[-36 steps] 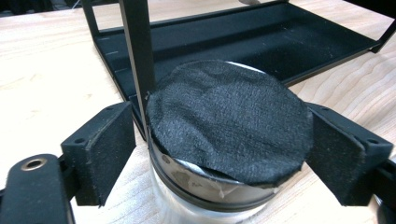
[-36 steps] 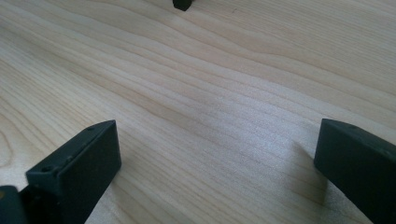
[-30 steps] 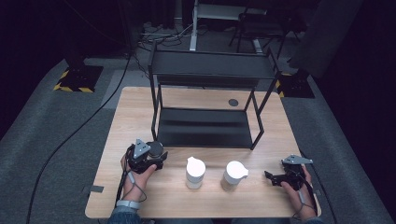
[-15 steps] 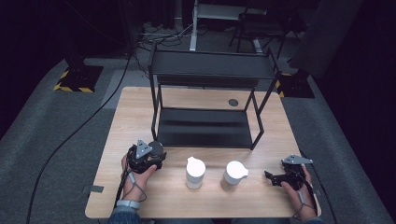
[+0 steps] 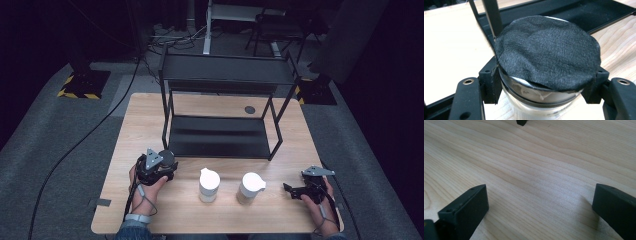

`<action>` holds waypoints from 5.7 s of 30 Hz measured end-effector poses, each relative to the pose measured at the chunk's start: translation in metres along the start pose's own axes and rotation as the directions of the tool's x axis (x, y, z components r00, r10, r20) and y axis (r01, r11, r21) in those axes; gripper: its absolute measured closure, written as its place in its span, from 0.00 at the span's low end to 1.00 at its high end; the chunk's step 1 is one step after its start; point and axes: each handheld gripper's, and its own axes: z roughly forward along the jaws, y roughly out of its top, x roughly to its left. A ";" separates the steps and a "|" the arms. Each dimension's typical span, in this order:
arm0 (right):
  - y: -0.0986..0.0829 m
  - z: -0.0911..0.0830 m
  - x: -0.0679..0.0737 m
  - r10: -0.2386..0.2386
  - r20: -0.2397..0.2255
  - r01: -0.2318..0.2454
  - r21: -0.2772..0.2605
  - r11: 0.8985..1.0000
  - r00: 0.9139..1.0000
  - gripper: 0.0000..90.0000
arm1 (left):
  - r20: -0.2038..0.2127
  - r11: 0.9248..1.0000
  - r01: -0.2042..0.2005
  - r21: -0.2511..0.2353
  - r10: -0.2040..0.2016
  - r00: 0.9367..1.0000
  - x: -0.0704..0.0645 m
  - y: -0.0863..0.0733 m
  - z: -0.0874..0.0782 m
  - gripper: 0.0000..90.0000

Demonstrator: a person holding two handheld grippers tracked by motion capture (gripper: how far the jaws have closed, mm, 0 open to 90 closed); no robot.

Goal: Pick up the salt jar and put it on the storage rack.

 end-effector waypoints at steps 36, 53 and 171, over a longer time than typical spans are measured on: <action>0.000 0.000 0.000 0.000 -0.001 0.000 0.000 1.000 1.000 0.00 | 0.036 0.996 -0.082 -0.026 0.083 0.996 -0.016 0.063 -0.012 0.35; 0.000 0.000 0.000 -0.001 -0.001 0.001 0.001 1.000 1.000 0.00 | 0.069 0.995 -0.097 -0.031 0.099 0.993 -0.019 0.085 -0.002 0.35; 0.001 0.001 0.002 -0.032 -0.034 0.032 -0.001 0.999 0.999 0.00 | 0.054 0.997 -0.046 0.064 0.043 0.998 -0.002 0.097 0.143 0.34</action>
